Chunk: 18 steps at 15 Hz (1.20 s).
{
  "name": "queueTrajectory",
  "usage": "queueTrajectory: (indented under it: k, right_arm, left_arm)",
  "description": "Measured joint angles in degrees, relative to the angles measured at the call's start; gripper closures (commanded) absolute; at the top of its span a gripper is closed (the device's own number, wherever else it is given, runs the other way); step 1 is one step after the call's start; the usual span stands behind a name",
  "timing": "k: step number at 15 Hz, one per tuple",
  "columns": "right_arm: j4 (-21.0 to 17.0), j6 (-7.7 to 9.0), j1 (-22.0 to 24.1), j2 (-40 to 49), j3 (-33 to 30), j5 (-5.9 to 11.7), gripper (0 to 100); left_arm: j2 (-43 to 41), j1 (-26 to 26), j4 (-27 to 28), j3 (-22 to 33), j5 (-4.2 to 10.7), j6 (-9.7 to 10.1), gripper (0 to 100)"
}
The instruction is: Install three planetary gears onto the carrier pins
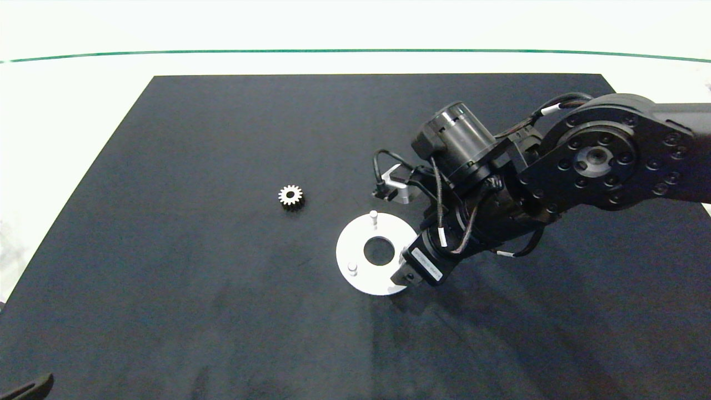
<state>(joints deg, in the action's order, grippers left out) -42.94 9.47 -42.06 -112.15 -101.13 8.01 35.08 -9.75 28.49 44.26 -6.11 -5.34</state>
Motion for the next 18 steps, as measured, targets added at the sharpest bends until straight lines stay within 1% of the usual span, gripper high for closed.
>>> queueTrajectory:
  k: [3, 4, 5, 6, 7, 8, 9, 10, 11, 12, 13, 15, 16, 17, 18]
  right_arm:
    - [0.11, -3.25, -0.11, 3.97, 1.74, 0.09, 0]
    - [0.79, -4.07, -0.11, 5.81, 3.75, 0.12, 0]
    - [2.28, -4.94, -0.16, 7.74, 6.38, 0.28, 0]
    - [5.79, -6.17, -0.28, 9.86, 10.05, 1.08, 0]
    - [10.33, -7.19, -0.41, 11.78, 14.07, 2.82, 0]
    - [15.43, -7.98, -0.41, 13.62, 18.40, 5.07, 0]
    - [21.09, -8.46, -0.39, 15.49, 22.99, 7.01, 0]
    - [25.64, -8.73, -0.11, 17.16, 26.72, 8.30, 0]
    - [28.59, -8.92, 0.46, 18.74, 29.77, 9.44, 0]
    - [29.75, -9.03, 1.02, 20.31, 31.87, 10.56, 0]
    - [30.06, -9.12, 1.55, 21.55, 32.98, 11.45, 0]
    - [30.15, -9.25, 3.28, 23.17, 34.35, 11.75, 0]
    - [30.34, -9.34, 4.74, 23.54, 34.90, 11.62, 0]
    - [31.23, -9.42, 6.62, 23.71, 35.67, 11.45, 0]
    - [32.94, -9.47, 8.00, 23.70, 36.41, 11.19, 0]
  left_arm:
    - [-0.33, 0.00, 0.01, -0.57, 0.00, 0.05, 0]
    - [-0.44, 0.06, 0.01, -0.67, -0.01, 0.07, 0]
    - [-0.50, 0.06, 0.01, -0.72, 0.00, 0.09, 0]
    - [-0.59, 0.06, 0.01, -0.74, -0.01, 0.09, 0]
    - [-0.66, 0.13, 0.00, -0.77, 0.00, 0.09, 0]
    - [-0.69, 0.16, 0.01, -0.94, 0.00, 0.09, 0]
    - [-0.74, 0.16, 0.00, -1.07, 0.00, 0.09, 0]
    - [-0.80, 0.17, 0.01, -1.16, 0.00, 0.09, 0]
    - [-1.00, 0.17, 0.01, -1.30, 0.00, 0.09, 0]
    - [-1.18, 0.17, 0.00, -1.44, 0.00, 0.11, 0]
    - [-1.38, 0.17, 0.00, -1.62, -0.01, 0.09, 0]
    - [-1.57, 0.13, 0.00, -1.82, 0.00, 0.09, 0]
    - [-1.63, 0.11, 0.01, -1.90, 0.00, 0.11, 0]
    - [-1.68, 0.09, 0.00, -1.94, -0.01, 0.11, 0]
    - [-1.68, 0.09, 0.00, -1.96, -0.01, 0.09, 0]
